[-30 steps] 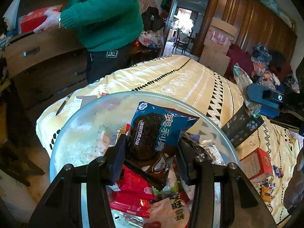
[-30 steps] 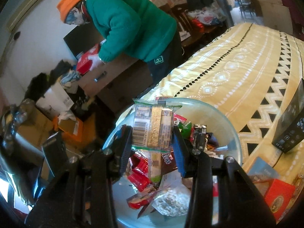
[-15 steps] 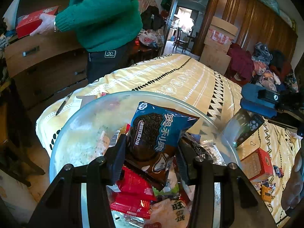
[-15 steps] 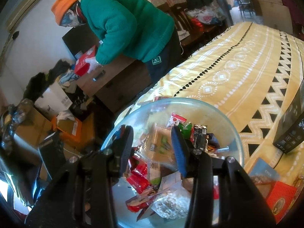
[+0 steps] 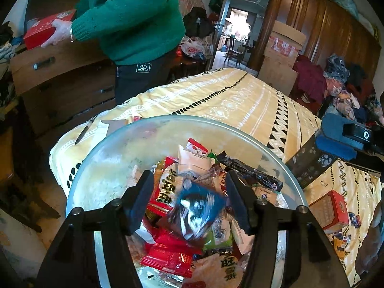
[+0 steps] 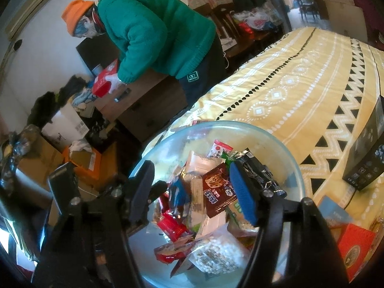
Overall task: Organize snacks
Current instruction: 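Open right tool to drop silver packet while left tool drops blue packet into bowl, then move both empty tools back over the bed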
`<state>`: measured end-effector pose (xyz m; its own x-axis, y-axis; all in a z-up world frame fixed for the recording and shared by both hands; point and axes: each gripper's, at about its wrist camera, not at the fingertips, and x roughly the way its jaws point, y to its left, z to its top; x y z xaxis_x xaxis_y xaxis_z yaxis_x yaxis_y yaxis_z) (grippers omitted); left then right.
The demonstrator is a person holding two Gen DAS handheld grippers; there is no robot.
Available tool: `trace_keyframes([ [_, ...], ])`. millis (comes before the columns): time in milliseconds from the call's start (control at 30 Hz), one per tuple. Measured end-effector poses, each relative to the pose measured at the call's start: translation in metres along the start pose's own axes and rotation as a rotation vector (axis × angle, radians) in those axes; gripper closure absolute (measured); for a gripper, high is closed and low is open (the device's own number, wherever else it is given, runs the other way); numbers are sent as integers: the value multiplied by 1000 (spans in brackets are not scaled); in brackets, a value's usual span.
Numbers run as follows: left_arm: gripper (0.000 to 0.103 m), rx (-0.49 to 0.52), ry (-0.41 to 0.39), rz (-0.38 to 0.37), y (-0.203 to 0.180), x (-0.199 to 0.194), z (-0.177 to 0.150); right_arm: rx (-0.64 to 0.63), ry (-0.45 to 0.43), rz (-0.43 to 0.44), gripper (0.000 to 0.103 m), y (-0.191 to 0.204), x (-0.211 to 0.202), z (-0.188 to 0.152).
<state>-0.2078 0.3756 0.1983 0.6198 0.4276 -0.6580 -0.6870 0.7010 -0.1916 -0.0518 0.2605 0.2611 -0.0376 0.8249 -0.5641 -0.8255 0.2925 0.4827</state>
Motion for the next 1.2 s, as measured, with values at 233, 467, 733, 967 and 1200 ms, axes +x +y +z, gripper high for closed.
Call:
trace_keyframes([
  [233, 23, -12, -3, 19, 1, 0, 1, -5, -2, -5, 25, 3, 1, -1],
  [467, 22, -14, 6, 30, 3, 1, 0, -12, -5, -14, 21, 4, 0, -2],
  [733, 22, 34, -53, 38, -12, -14, -1, -37, -28, -34, 20, 5, -16, -16],
  [967, 9, 255, -218, -68, -88, -64, -17, -111, -177, -149, 14, -2, -84, -62],
  [1200, 0, 367, -204, -284, -168, -78, -57, -8, -263, -291, 12, -57, -161, -123],
])
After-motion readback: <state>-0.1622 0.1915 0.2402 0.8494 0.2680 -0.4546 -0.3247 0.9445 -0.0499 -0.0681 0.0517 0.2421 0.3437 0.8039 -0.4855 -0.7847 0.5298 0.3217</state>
